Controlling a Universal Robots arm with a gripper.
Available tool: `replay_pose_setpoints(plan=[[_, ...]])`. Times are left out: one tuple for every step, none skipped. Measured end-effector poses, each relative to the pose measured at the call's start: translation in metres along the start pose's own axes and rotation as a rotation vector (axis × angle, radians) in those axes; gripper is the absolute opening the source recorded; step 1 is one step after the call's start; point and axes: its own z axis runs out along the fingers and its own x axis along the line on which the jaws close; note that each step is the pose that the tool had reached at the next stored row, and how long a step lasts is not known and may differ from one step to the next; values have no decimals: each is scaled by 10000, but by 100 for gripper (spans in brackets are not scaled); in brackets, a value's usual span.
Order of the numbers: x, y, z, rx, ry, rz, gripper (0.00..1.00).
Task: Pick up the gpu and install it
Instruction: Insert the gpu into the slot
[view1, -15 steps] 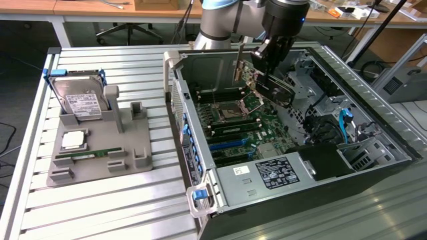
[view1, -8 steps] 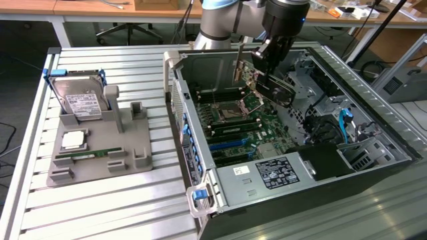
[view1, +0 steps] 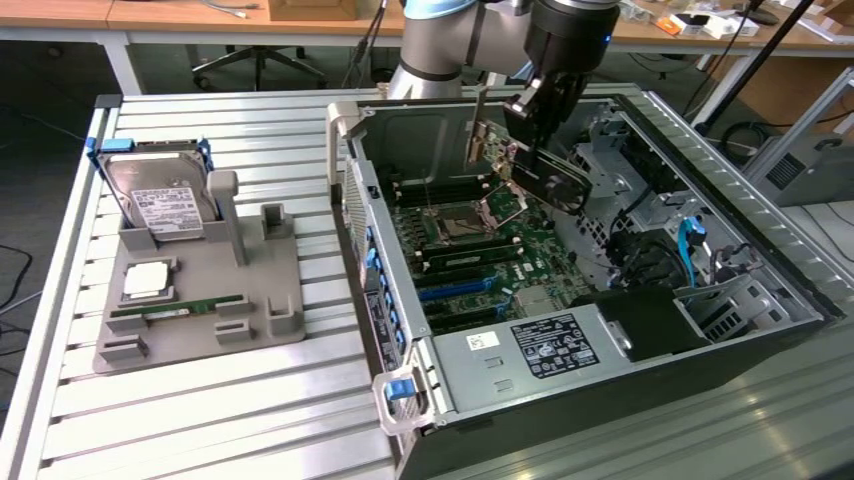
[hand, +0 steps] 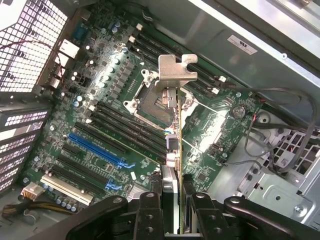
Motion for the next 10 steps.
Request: replay_pose_setpoints(plan=[[0,0,0,-1,-2,-30,27],[0,0,0,-1,-3,-48,27],[-1,0,0,-2,-4,-64,27],[-1,0,0,-3,-7,-96,27],[-1,-1,0,-4,-9,-119,27],[-1,-1,0,-4,-9,-132,27],[-1,-1,0,-4,-10,-147,27],[-1,-1,0,-6,-13,-179,27],[-2,-1,0,-6,-14,-195,27],[-2,-1,0,-6,-15,-211,27]])
